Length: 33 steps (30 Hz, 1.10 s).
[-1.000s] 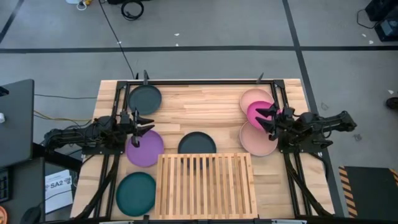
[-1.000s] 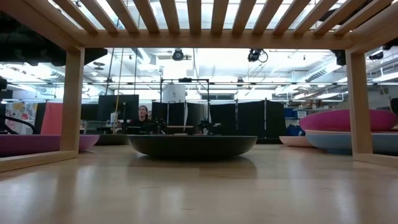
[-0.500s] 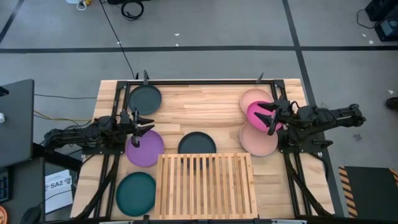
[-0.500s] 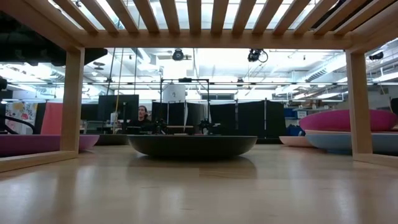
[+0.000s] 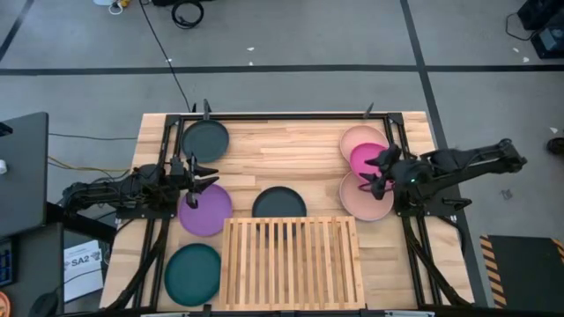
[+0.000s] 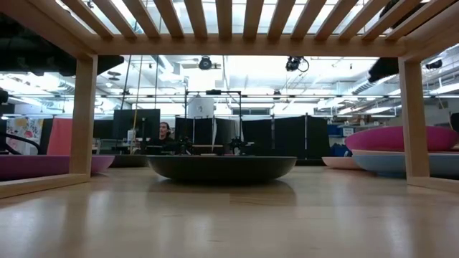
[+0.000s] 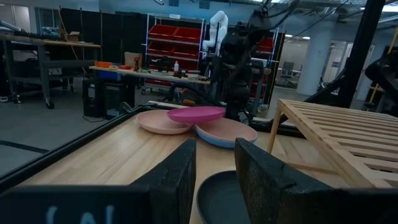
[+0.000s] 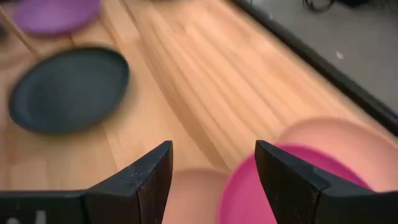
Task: Place and stack plates onto a shelf
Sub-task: Put the pink plate on the shelf
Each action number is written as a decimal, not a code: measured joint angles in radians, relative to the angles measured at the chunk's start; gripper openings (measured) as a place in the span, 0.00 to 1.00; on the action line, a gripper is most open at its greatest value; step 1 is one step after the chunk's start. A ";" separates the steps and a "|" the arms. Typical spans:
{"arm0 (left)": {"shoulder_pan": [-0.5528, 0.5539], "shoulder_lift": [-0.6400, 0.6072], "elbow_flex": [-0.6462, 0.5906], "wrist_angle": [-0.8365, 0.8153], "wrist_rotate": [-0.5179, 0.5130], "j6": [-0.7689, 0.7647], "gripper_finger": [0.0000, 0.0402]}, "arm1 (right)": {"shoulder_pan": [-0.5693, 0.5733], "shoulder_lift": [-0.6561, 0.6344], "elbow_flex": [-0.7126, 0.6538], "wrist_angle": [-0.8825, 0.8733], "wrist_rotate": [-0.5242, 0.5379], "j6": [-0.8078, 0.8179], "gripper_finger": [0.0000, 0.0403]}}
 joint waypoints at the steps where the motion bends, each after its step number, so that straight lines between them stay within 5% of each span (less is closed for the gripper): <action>1: 0.000 0.000 0.000 0.000 0.000 0.000 0.29 | 0.000 0.017 0.000 -0.001 0.000 0.010 0.58; 17: 0.000 0.000 0.000 0.000 0.000 0.000 0.29 | -0.081 0.248 0.000 -0.009 -0.028 0.018 0.58; 27: 0.000 0.000 0.000 0.000 0.000 0.000 0.29 | -0.215 0.368 0.000 -0.081 -0.186 0.024 0.58; 33: 0.000 0.000 0.000 0.000 0.000 0.000 0.29 | -0.251 0.407 0.000 -0.081 -0.185 0.017 0.58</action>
